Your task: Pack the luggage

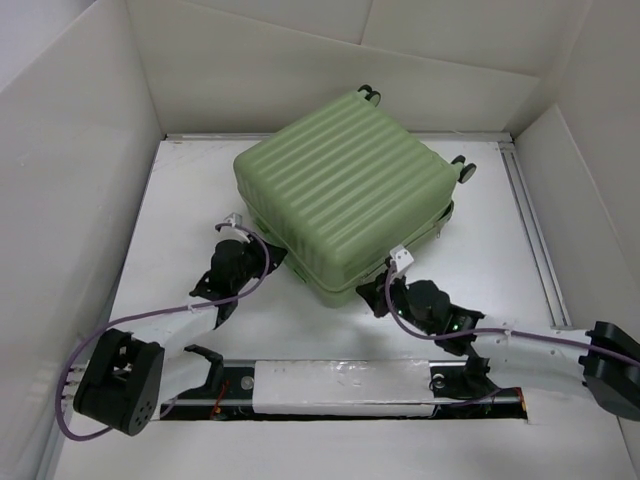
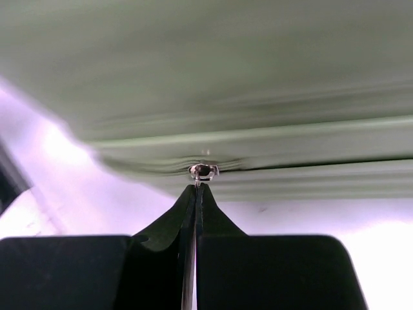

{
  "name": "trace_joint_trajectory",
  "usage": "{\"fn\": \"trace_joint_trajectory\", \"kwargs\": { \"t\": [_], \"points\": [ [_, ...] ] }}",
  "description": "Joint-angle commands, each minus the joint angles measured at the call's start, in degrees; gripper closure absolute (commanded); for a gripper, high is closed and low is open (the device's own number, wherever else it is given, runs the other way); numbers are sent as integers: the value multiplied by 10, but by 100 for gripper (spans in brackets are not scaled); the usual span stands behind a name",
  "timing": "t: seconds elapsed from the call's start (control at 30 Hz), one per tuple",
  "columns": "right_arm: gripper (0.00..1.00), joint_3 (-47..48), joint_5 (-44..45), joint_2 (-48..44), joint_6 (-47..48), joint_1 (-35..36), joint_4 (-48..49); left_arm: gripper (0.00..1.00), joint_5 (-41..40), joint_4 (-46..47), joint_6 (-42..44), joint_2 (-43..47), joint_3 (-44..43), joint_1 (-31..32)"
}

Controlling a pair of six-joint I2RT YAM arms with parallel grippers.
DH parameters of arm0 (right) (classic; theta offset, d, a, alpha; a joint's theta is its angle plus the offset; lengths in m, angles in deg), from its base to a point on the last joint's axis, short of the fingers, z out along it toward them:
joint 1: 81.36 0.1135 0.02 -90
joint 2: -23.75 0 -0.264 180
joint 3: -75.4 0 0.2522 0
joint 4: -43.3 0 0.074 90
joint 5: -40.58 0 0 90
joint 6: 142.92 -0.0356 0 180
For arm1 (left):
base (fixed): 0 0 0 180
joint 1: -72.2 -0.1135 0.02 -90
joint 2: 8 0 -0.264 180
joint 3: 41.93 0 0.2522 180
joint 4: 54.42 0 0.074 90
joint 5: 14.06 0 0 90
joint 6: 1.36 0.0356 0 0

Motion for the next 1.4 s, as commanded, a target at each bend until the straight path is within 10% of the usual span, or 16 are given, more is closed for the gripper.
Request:
{"fn": "trace_joint_trajectory", "kwargs": {
  "t": [0.0,0.37,0.8,0.93,1.07,1.37],
  "points": [
    [100,47,32,-27,-51,78,-25,100,41,41,22,21,-6,94],
    [100,169,70,117,-191,278,-189,100,-48,101,-46,-25,-25,180],
    [100,365,236,242,-198,266,-197,100,-88,139,-88,19,50,248],
    [36,335,214,182,-198,266,-229,100,-95,132,-82,43,59,248],
    [29,306,239,83,-228,278,-349,100,-95,119,-64,43,52,248],
    [80,251,389,-157,-406,136,-677,100,-102,100,-47,43,46,235]
  ]
}}
